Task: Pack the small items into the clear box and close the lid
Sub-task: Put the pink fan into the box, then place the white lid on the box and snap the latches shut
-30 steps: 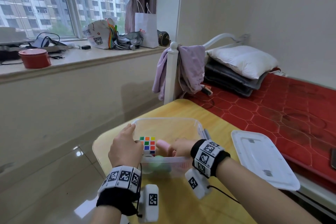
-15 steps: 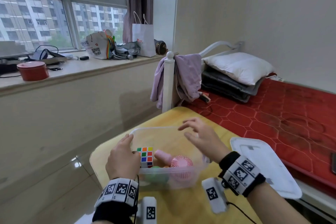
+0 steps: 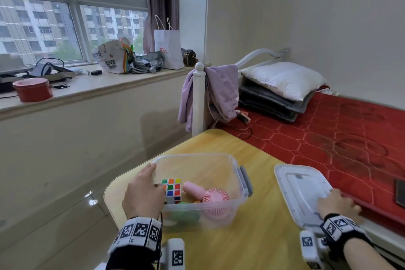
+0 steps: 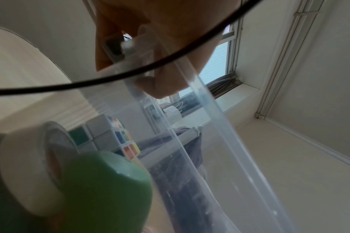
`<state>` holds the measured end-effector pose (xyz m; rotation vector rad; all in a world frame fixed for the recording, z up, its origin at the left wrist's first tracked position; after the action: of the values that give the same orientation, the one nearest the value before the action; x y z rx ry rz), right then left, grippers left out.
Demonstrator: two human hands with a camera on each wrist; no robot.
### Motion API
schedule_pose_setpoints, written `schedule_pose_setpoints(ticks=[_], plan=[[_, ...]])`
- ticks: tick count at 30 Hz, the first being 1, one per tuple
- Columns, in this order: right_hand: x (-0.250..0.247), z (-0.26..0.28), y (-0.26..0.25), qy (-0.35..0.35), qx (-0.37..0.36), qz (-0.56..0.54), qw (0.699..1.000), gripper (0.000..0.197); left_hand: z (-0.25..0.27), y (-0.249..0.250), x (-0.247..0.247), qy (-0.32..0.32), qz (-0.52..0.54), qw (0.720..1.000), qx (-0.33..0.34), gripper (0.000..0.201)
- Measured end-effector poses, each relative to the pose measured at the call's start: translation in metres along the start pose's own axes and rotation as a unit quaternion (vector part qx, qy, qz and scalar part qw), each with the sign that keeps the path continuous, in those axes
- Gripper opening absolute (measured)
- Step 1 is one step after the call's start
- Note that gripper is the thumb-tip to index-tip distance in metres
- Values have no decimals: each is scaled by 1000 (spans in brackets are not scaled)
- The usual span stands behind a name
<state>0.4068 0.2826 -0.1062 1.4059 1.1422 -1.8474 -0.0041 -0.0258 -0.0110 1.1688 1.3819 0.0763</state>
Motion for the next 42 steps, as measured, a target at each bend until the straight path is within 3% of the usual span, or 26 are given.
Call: schedule_pose_setpoints(ticks=[11,20,25,28,31,35,38,42], plan=[[-2,-6,-6,-20,12,-59,998,43,-6,2,6,9,-2,1000,8,62],[-14,8,-45,-42,-55,-173,983,27,-11,5,11,14,-3,1000,10,62],[-35,30,-62,-55,-84,-247,964,38,-13,7,15,14,3,1000,14,63],[-60,55,-81,-42,-143,-264,953,40,-15,8,18,15,19,1000,18,63],[-91,88,-108,-7,-247,-274,929,35,-17,8,22,17,55,998,29,62],[-131,151,-137,73,-409,-287,863,36,-19,11,29,15,107,992,62,57],[-140,205,-151,64,-544,-286,786,50,-17,14,32,6,155,984,83,51],[-117,257,-152,69,-630,-192,749,43,-14,15,35,-5,216,973,83,44]])
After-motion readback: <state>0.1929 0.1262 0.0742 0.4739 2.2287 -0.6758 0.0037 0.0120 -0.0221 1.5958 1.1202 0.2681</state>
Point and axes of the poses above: each hand's wrist, its own z-axis away from the middle knuckle, its own x-axis out of the palm, y = z × x, the point moved 6 cm from there along -z, towards the middle knuckle, and after that the axes turned 12 degrees about x, right-handed, at the moved point
